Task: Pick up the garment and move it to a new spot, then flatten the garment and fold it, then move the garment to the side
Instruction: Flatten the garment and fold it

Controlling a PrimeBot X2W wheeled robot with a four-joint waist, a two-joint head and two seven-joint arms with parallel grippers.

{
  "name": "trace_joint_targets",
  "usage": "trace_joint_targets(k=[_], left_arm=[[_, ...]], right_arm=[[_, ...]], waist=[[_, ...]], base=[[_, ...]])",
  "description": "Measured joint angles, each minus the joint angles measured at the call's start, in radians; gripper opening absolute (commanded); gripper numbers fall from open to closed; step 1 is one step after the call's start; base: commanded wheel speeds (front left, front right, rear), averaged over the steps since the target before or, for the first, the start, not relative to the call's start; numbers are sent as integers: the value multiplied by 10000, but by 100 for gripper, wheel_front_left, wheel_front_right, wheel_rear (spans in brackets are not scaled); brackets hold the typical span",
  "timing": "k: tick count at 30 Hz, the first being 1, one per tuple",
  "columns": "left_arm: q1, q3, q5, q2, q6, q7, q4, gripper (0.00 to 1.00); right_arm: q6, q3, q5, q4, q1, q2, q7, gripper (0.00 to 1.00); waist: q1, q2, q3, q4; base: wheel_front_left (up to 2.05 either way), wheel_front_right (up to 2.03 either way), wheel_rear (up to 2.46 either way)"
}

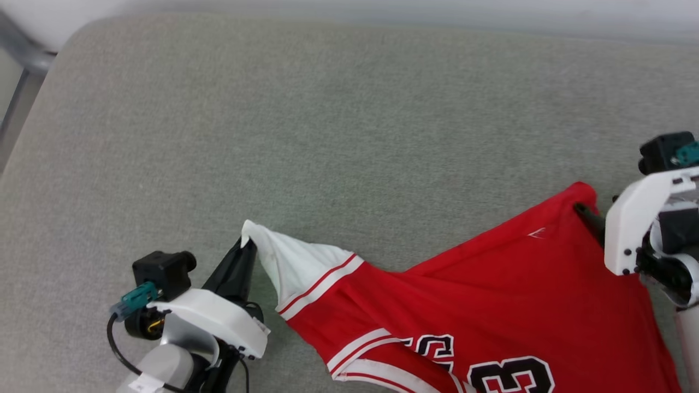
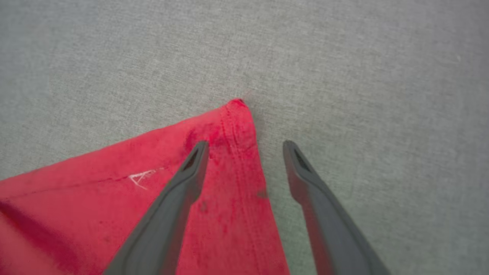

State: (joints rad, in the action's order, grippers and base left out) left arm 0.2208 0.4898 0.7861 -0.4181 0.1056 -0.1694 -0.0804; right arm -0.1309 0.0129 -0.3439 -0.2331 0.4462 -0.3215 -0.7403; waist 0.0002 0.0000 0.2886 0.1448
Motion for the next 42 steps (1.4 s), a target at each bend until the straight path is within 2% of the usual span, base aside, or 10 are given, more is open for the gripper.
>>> trace_joint_targets(k=[5, 11, 12, 13, 14, 19, 27, 35, 42], left_arm=[[363, 165, -21, 217, -232, -77, -263, 0], [500, 232, -2, 380, -366, -157, -621, 0], [500, 249, 0, 391, -372, -178, -669, 0], [500, 253, 0, 389, -401, -186, -721, 0], [500, 253, 4, 391, -405, -186, -769, 0], [501, 111, 96, 253, -393, -199, -895, 0], [1407, -324, -136, -454, -249, -35, -755, 0], [3552, -512, -531, -773, -174, 625, -721, 0], [6062, -648, -721, -813, -516, 1049, -1570, 0]], right_arm=[[-2, 623, -188, -410, 544, -414, -732, 100], [2, 725, -543, -1177, 682, -520, -1626, 100], [2, 669, -566, -1244, 687, -510, -1649, 89], [2, 612, -623, -1317, 694, -476, -1720, 31], [2, 591, -637, -1348, 705, -443, -1720, 0], [2, 616, -867, -1618, 757, -104, -1185, 0], [0, 541, -142, -1996, 1396, 374, 535, 0], [0, 165, 767, -2495, 2545, 809, 1808, 0], [0, -380, 1616, -2932, 4242, 1124, 3087, 0]], waist=[[0, 0, 407, 357], [-1, 0, 615, 617], [-1, 0, 615, 621], [-1, 0, 605, 617], [-1, 0, 579, 611], [-2, 0, 314, 455], [-1, 0, -356, -187], [-2, 0, -816, -1035], [-2, 0, -673, -1484]], base=[[0, 0, 0], [0, 0, 0], [0, 0, 0], [0, 0, 0], [0, 0, 0], [0, 0, 0], [0, 0, 0], [0, 0, 0], [0, 0, 0]])
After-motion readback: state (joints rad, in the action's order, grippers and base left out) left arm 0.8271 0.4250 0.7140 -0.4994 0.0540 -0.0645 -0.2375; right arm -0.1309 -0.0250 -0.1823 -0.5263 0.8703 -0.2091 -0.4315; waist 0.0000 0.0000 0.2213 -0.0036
